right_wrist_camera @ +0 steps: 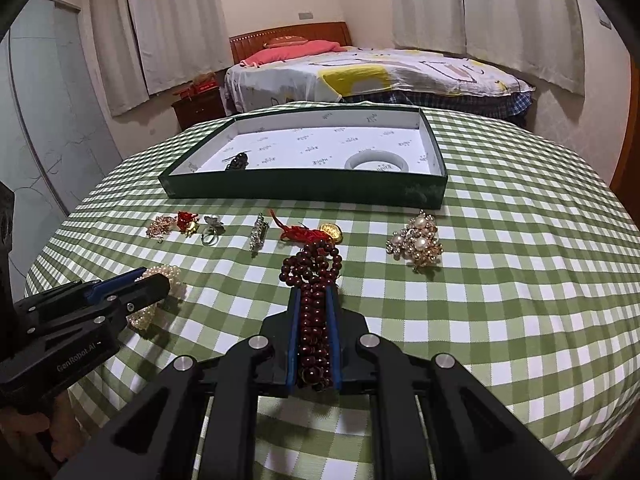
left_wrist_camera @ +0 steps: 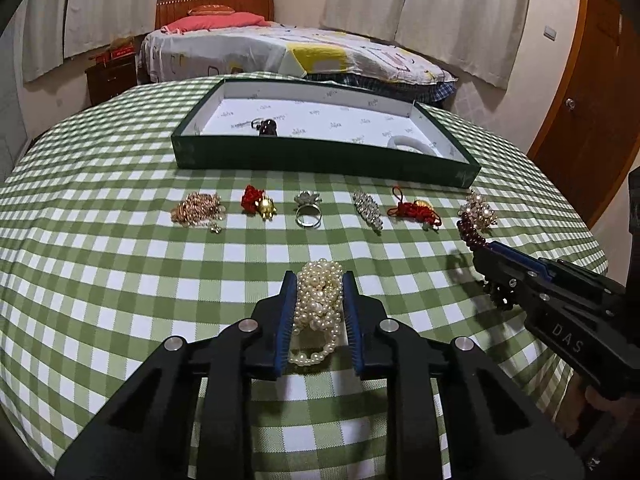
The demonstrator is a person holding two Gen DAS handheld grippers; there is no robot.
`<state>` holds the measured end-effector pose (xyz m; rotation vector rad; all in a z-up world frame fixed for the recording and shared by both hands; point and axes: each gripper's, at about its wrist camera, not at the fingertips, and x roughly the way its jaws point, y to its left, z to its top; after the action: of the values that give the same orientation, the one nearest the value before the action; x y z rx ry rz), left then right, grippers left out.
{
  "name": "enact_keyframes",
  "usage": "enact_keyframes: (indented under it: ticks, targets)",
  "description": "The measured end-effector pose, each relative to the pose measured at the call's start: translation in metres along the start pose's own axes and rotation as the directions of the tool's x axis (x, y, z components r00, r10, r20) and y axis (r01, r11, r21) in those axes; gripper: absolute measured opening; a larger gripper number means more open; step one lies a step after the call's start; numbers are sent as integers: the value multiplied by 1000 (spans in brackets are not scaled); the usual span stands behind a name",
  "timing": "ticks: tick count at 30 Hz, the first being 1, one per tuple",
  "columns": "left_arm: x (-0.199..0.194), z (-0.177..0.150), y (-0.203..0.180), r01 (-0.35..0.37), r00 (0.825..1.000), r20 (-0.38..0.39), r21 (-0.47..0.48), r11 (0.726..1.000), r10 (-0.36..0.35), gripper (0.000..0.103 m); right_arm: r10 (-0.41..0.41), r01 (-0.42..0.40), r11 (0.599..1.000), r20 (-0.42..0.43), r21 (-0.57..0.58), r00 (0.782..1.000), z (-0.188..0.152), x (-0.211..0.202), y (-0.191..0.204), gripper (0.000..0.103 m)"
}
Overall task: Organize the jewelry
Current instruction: 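Grasp the pearl strand with the left tool, then lower the pearls and red beads into the box and open both tools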
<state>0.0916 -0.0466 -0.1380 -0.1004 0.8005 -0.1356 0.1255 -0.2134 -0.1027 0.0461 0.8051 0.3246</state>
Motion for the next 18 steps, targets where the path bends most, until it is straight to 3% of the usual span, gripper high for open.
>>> enact_keyframes:
  ticks: [18]
  targets:
    - [-16,31,1,3,995,97,12,1000,-4,23,32,-31,999,65,-7,997,26,-15,10,13]
